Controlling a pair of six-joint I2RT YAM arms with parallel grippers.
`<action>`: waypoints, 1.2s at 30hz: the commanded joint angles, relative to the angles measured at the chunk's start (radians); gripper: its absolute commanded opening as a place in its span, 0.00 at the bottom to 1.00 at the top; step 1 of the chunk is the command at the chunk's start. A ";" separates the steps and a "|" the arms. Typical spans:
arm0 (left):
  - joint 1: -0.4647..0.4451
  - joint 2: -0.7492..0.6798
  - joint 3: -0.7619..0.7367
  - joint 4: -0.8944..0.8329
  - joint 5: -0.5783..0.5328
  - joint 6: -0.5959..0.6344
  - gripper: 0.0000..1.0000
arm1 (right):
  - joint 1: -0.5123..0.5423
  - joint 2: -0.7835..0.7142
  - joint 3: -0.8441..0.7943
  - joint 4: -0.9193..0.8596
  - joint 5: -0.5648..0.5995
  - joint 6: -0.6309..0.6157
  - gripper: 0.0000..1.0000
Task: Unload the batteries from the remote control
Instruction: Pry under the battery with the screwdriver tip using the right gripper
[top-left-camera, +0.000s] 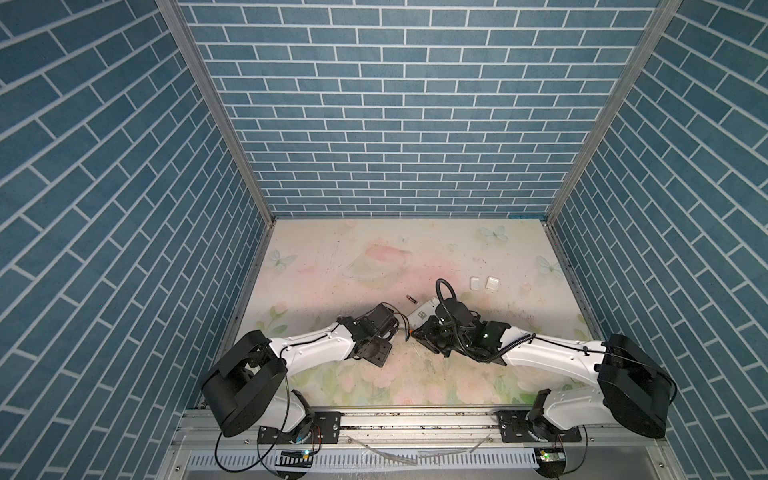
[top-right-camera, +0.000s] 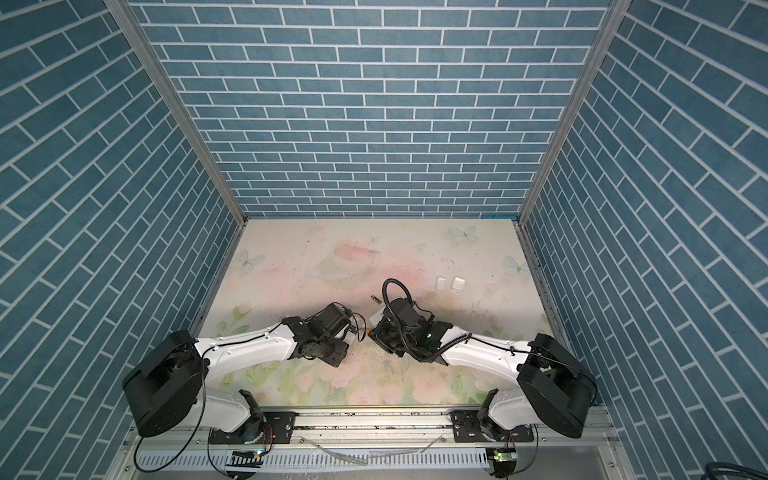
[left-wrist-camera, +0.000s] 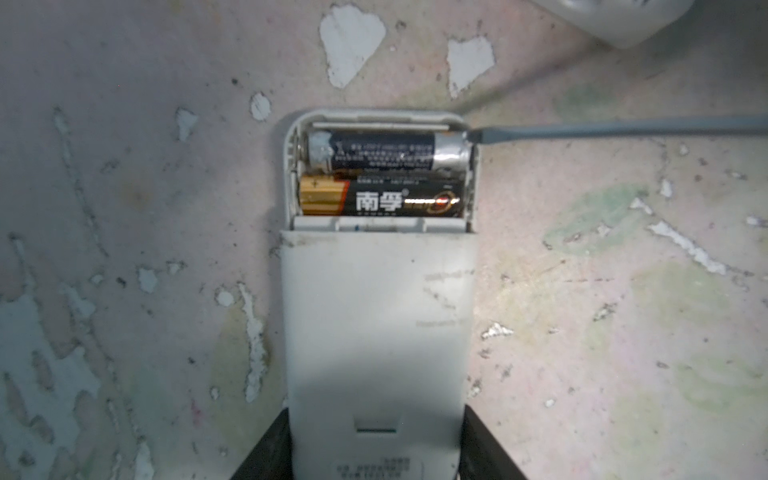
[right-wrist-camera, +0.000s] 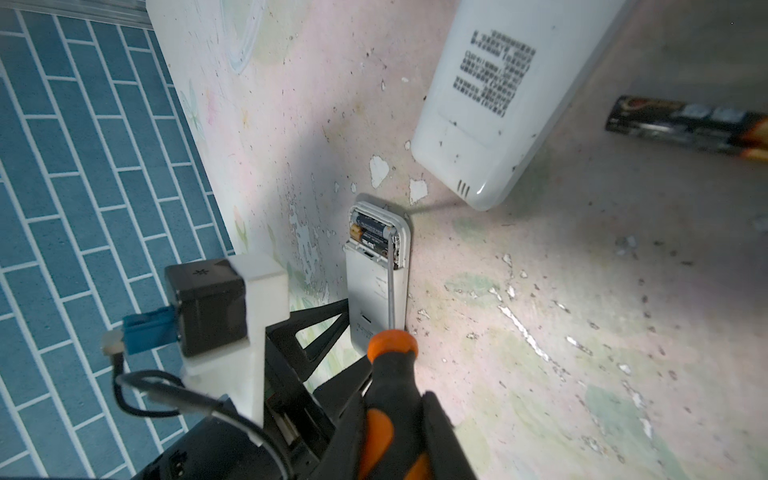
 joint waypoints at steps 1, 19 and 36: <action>-0.007 0.028 -0.007 -0.016 0.025 0.003 0.51 | 0.008 -0.013 -0.022 0.018 0.024 0.045 0.00; -0.008 0.042 0.000 -0.019 0.026 0.007 0.50 | 0.015 -0.023 -0.035 0.027 0.029 0.056 0.00; -0.017 0.049 0.004 -0.022 0.022 0.008 0.48 | 0.020 -0.010 -0.039 0.019 0.029 0.069 0.00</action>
